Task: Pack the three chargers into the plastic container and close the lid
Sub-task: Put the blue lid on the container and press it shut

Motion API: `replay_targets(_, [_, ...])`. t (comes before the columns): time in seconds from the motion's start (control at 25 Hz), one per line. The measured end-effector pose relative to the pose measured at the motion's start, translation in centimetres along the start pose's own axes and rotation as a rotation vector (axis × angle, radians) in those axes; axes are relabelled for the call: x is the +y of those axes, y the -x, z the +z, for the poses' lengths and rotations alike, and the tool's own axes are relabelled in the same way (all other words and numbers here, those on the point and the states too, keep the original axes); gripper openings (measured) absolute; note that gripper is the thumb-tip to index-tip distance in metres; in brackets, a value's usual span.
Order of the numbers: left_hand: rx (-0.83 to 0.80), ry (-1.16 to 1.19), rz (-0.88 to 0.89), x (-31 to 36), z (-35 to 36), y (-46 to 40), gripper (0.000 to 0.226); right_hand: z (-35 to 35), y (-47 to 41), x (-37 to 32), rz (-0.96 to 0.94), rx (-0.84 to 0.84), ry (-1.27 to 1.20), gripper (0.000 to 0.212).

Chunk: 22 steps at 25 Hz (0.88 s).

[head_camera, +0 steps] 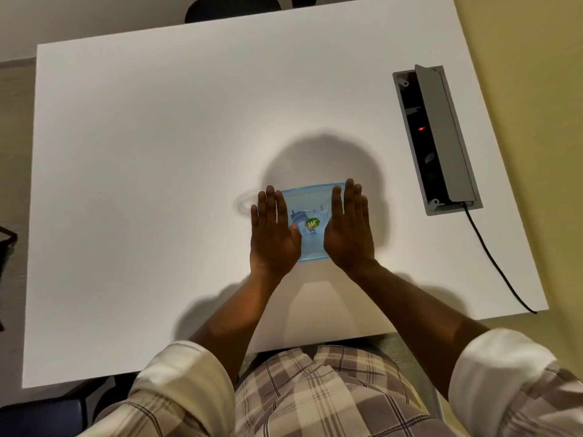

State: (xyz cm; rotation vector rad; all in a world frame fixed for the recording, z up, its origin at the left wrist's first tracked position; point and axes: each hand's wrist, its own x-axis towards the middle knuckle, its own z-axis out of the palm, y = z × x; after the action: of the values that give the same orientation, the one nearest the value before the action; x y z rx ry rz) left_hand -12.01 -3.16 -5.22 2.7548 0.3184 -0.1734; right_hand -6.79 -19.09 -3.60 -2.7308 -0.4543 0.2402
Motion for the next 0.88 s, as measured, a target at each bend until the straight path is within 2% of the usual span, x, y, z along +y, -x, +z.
replay_targets(0.32, [-0.029,-0.016,-0.006,0.2,0.1,-0.1,0.080,0.7,-0.5,0.5,0.041,-0.003,-0.055,0.073])
replay_targets(0.68, [0.109,0.052,0.055,-0.3,0.7,0.1,0.080,2.0,-0.5,1.1,0.046,0.065,-0.068,0.073])
replay_targets(0.88, [0.033,-0.063,0.026,-0.4,0.8,-0.1,0.084,2.0,-0.4,1.3,0.022,0.070,-0.058,0.073])
